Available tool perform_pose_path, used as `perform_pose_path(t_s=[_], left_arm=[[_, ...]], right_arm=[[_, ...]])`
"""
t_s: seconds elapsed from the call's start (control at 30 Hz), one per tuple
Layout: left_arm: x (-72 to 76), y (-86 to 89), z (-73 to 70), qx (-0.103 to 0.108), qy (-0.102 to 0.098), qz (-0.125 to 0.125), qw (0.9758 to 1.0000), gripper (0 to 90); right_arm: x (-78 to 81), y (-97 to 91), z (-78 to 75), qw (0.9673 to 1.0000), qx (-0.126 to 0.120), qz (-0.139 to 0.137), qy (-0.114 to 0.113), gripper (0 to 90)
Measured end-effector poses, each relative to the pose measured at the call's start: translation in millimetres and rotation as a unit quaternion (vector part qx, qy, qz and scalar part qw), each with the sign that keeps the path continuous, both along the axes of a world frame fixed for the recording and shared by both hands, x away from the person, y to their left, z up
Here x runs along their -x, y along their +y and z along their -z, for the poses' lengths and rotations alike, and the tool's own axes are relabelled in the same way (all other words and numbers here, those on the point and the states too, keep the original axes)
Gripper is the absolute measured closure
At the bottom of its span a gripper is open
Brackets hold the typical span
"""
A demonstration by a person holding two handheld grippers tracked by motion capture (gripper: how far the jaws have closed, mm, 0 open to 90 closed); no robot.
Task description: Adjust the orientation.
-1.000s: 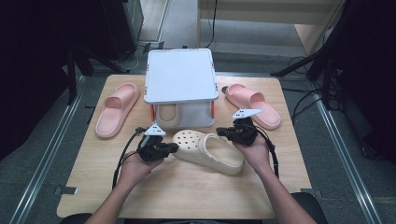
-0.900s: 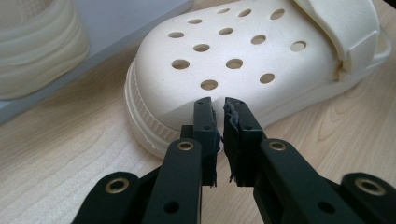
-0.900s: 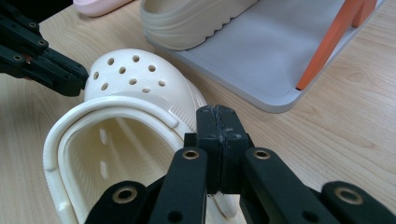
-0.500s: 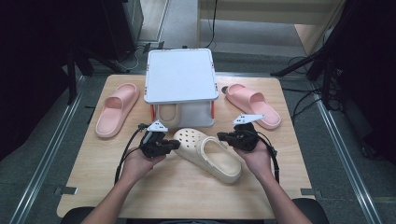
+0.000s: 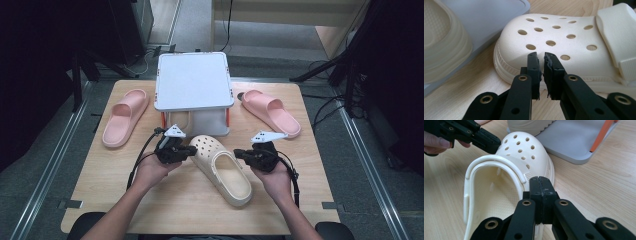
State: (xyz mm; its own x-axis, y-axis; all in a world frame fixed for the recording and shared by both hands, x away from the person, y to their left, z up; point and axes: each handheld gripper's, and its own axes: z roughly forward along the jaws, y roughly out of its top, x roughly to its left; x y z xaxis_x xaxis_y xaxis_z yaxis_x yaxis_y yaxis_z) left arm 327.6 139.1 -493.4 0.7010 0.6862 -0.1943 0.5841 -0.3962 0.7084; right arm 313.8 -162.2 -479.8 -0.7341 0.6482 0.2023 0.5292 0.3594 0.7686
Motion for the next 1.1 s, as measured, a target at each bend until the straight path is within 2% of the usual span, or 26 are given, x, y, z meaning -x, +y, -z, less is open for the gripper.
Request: perform_pose_path(t_s=[0.13, 0.3, 0.37, 0.47, 0.67, 0.8, 0.9, 1.03, 1.1], left_arm=[[-5.6, -1.8, 1.5, 0.013, 0.002, 0.002, 0.9999, 84.5], [-10.4, -7.6, 1.1, 0.012, -0.002, 0.005, 0.9999, 87.2], [-12.9, -8.9, 2.2, 0.015, -0.002, 0.007, 0.9999, 87.9], [-16.0, -9.1, 3.3, 0.024, 0.004, 0.003, 0.9997, 88.1], [-19.3, -7.5, 4.1, 0.022, 0.015, 0.008, 0.9996, 87.5], [-19.4, -9.1, 3.8, 0.019, 0.011, 0.008, 0.9997, 87.5], [-21.7, -8.7, 4.5, 0.031, 0.021, 0.004, 0.9993, 87.3], [-24.2, -9.2, 3.9, 0.031, 0.026, 0.005, 0.9991, 86.4], [-26.4, -7.4, 2.2, 0.030, 0.031, 0.007, 0.9991, 82.8]], right_arm=[[10.3, 1.1, 0.4, 1.0000, -0.005, 0.003, 0.005, 90.0], [20.7, 4.4, 1.4, 0.9999, -0.010, 0.003, 0.007, 90.0], [23.5, 7.7, 2.2, 0.9999, -0.005, 0.011, 0.000, 90.0], [24.2, 10.8, 3.1, 0.9999, -0.012, 0.011, 0.006, 90.0], [25.1, 12.5, 5.5, 0.9994, -0.025, 0.017, 0.018, 90.0], [26.1, 11.8, 7.0, 0.9986, -0.035, 0.028, 0.029, 90.0], [27.4, 13.0, 6.6, 0.9988, -0.030, 0.030, 0.026, 90.0], [27.9, 13.1, 6.5, 0.9989, -0.028, 0.028, 0.024, 89.2], [27.1, 12.2, 6.3, 0.9990, -0.025, 0.029, 0.022, 86.8]])
